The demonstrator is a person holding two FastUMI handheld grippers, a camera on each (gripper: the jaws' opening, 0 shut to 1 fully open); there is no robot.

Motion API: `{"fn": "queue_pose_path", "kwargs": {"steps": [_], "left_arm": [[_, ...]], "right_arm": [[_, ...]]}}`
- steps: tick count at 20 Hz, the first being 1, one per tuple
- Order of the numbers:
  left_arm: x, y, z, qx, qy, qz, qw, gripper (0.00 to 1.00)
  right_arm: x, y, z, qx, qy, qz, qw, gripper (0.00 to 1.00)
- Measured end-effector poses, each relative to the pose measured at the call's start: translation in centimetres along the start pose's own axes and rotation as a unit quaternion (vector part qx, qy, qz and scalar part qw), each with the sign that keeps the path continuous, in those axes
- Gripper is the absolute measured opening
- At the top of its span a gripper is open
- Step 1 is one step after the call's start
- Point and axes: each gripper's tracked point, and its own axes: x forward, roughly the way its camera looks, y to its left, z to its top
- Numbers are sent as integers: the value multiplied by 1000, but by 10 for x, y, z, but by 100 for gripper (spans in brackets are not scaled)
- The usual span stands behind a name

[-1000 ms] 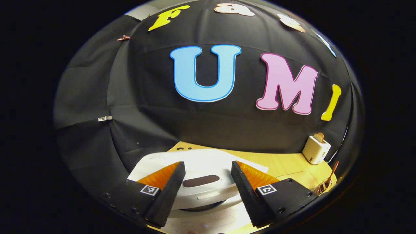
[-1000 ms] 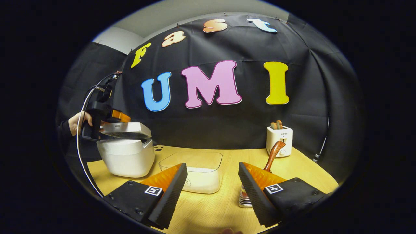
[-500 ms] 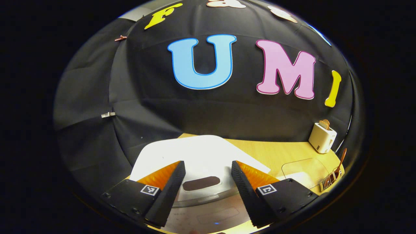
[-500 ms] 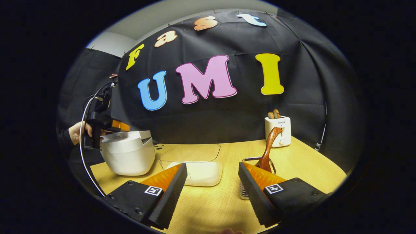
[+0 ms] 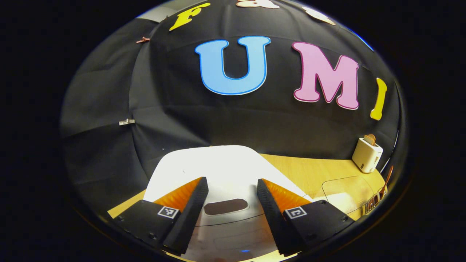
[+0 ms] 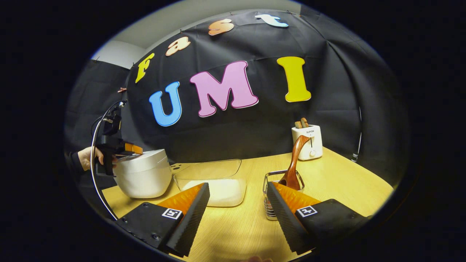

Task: Close the left gripper, press the button to open the rice cooker; take a wooden spoon from the chopstick holder with the right hand, scoop a spoonful of rice and pour it into the rice cooker, then put the wooden spoon back into the chopstick holder.

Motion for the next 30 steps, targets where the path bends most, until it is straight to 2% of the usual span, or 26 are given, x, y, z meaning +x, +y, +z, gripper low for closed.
{"fn": "queue_pose_path", "kwargs": {"steps": [4, 6, 8, 11, 16, 18, 20, 24, 30], "left_arm": [[0, -1, 3, 17, 0, 6, 1000, 90], [-2, -5, 10, 12, -20, -3, 1000, 90], [-5, -7, 15, -2, -40, -13, 999, 95], [-20, -25, 15, -24, -61, -48, 997, 96], [-85, -57, 9, 11, -140, -103, 985, 95], [-107, -76, -1, -9, -145, -147, 978, 96], [-130, -77, -6, -23, -153, -169, 973, 95], [-158, -57, -12, -35, -180, -176, 967, 95], [-173, -39, -39, -51, -170, -179, 968, 95]], "right_arm": [[-2, -1, 2, -12, 0, -8, 1000, 98], [-4, -6, 8, -30, -8, -21, 999, 98], [-5, -7, 14, -41, -14, -33, 998, 98], [-9, -6, 20, -51, -19, -48, 997, 98], [-20, 6, 26, -70, -27, -71, 995, 98], [-25, 17, 26, -79, -28, -74, 994, 98], [-31, 23, 24, -92, -29, -84, 992, 98], [-42, 52, 16, -89, -34, -71, 993, 98], [-51, 82, 2, -115, -36, -59, 991, 98]]}}
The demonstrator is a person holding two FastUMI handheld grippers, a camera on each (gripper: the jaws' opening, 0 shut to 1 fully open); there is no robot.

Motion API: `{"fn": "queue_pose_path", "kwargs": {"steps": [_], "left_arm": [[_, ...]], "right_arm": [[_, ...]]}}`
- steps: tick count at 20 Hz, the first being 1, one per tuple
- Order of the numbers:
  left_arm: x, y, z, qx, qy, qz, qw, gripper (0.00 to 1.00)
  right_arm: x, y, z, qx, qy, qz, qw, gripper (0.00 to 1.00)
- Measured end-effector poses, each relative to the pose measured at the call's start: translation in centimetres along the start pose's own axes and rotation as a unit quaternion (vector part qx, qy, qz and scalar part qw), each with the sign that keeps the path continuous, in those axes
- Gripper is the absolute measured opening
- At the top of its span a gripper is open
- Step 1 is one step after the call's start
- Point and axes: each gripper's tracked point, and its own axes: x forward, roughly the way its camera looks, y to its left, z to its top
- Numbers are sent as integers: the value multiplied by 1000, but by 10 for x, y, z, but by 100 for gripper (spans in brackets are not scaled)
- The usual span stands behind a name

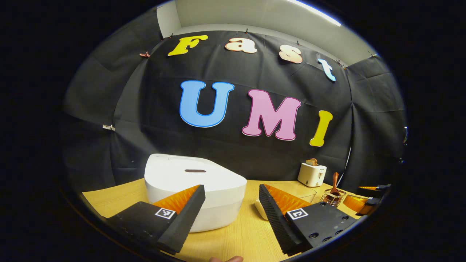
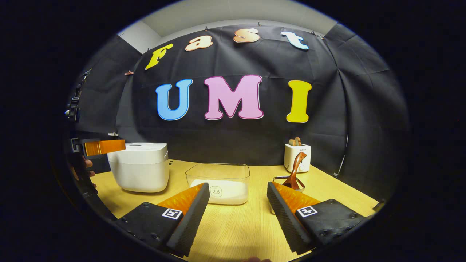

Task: Close the left gripper, press the button to open the rice cooker; take a wooden spoon from the chopstick holder with the right hand, scoop a spoonful of rice and pour it into the rice cooker, then put the wooden spoon back into the chopstick holder.

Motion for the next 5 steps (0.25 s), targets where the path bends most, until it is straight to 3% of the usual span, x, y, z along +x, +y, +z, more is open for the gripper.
{"fn": "queue_pose_path", "kwargs": {"steps": [5], "left_arm": [[-19, 5, -25, 6, 2, 4, 1000, 95]], "right_arm": [[-7, 13, -9, -13, 4, 0, 1000, 98]]}}
